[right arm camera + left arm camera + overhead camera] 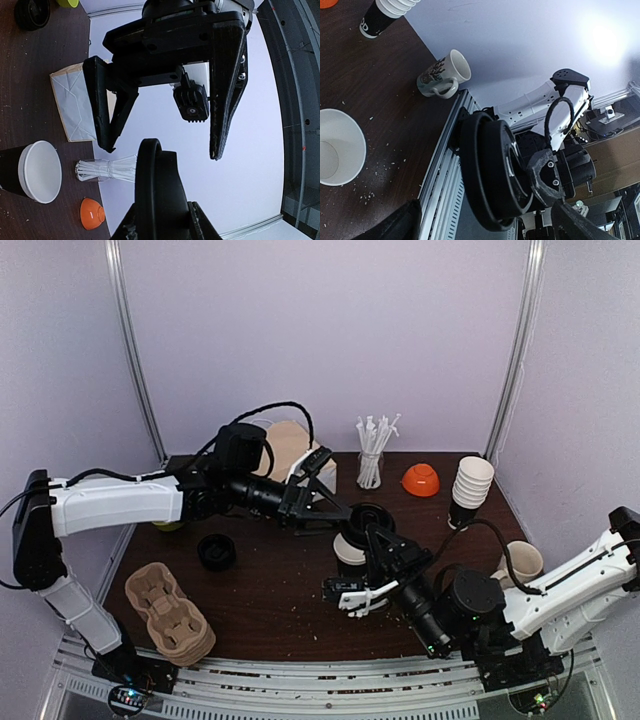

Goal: Pack the takeout coffee

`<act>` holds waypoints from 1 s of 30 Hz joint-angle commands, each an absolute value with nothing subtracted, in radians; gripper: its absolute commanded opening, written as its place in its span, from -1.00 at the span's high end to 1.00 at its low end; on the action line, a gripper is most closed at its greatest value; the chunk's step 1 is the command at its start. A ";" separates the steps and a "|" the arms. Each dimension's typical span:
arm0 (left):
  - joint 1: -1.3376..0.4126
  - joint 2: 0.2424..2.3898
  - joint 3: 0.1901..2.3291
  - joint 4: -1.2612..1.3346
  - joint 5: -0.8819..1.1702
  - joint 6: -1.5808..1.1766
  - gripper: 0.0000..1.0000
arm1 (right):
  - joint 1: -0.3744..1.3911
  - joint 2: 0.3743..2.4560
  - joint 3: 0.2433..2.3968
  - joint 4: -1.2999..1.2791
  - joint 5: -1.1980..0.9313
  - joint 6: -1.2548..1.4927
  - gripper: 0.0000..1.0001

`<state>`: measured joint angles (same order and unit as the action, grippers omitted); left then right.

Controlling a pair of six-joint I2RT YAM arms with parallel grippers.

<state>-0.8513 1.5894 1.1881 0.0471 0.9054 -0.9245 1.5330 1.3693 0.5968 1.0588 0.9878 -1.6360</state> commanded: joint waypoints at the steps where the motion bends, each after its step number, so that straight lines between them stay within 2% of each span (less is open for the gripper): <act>1: -0.860 1.612 1.232 0.109 0.960 -0.947 -0.80 | 1.543 1.377 0.588 1.116 1.006 -1.659 0.78; 6: -0.870 1.636 1.236 0.131 0.982 -0.970 -0.56 | 1.543 1.385 0.588 1.124 1.004 -1.668 0.78; 15: -0.884 1.660 1.257 0.149 0.994 -0.977 0.09 | 1.545 1.400 0.591 1.128 1.007 -1.672 0.76; 18: -0.884 1.655 1.256 0.163 0.995 -0.977 0.34 | 1.545 1.405 0.592 1.126 1.010 -1.671 0.73; 21: -0.884 1.646 1.252 0.180 0.990 -0.981 0.50 | 1.545 1.412 0.596 1.119 1.014 -1.665 0.66; 26: -0.882 1.636 1.255 0.200 0.978 -0.984 0.71 | 1.548 1.427 0.609 1.106 1.026 -1.645 0.35; 30: -0.877 1.626 1.255 0.210 0.959 -0.986 0.74 | 1.552 1.424 0.639 1.028 1.051 -1.571 -0.20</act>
<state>-0.8806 1.6543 1.2270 0.1364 0.9779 -1.0050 1.5417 1.4239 0.5987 1.0752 1.0058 -1.6482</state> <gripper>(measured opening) 0.212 0.493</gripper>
